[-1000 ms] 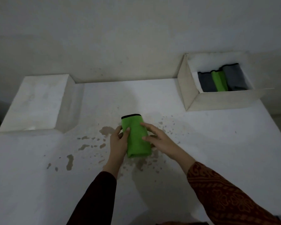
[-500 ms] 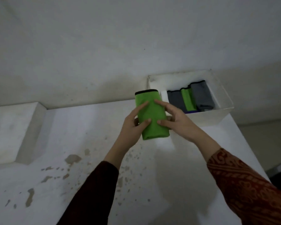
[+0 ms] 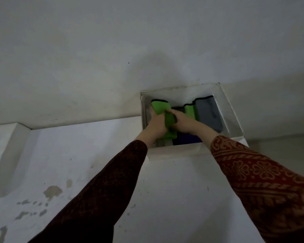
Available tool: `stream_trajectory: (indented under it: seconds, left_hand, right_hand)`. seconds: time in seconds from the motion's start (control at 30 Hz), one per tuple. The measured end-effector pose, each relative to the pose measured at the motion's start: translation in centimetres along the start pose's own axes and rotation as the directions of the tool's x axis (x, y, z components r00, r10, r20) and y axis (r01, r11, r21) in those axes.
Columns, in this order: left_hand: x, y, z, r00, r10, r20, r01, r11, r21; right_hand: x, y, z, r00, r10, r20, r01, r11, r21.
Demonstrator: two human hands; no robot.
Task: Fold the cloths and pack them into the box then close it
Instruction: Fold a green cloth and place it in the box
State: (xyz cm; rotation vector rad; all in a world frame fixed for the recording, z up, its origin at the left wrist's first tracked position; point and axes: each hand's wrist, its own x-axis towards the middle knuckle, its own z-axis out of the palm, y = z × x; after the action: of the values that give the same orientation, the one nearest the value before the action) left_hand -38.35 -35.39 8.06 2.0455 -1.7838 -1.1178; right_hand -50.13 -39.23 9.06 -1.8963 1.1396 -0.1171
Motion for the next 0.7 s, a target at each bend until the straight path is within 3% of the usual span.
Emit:
stream_trajectory:
  seconds: [0.13, 0.2, 0.27, 0.33, 0.43, 0.53, 0.63, 0.7]
  left_hand:
    - [1.1, -0.8, -0.1, 0.993, -0.111, -0.045, 0.12, 0.952, 0.282]
    - [0.7, -0.7, 0.1, 0.98, -0.19, -0.05, 0.193, 0.88, 0.434]
    - [0.3, -0.3, 0.7, 0.976, -0.211, -0.062, 0.193, 0.685, 0.702]
    - [0.1, -0.3, 1.1, 0.968, -0.228, -0.108, 0.209, 0.487, 0.848]
    - [0.7, -0.8, 1.3, 0.952, -0.267, -0.148, 0.227, 0.296, 0.928]
    - [1.1, -0.9, 1.0, 0.941, -0.301, -0.158, 0.22, 0.184, 0.958]
    - [0.9, -0.6, 0.5, 0.956, -0.254, -0.146, 0.191, 0.161, 0.968]
    - [0.3, -0.1, -0.1, 0.976, -0.178, -0.123, 0.158, 0.199, 0.967]
  right_hand:
    - [2.4, -0.1, 1.3, 0.998, -0.006, 0.067, 0.019, 0.98, -0.198]
    - [3.0, 0.2, 1.6, 0.998, -0.024, 0.064, 0.041, 0.959, -0.28]
    - [3.4, 0.8, 2.0, 0.999, -0.005, 0.053, 0.022, 0.941, -0.337]
    - [3.3, 1.1, 2.3, 0.998, 0.021, 0.066, 0.011, 0.892, -0.453]
    - [3.3, 1.1, 2.5, 0.991, 0.049, 0.127, 0.034, 0.813, -0.581]
    - [3.8, 1.3, 2.5, 0.98, 0.118, 0.163, 0.012, 0.773, -0.634]
    - [3.6, 0.9, 2.3, 0.976, 0.145, 0.16, -0.006, 0.759, -0.651]
    - [3.1, 0.4, 2.1, 0.983, 0.139, 0.122, -0.031, 0.773, -0.634]
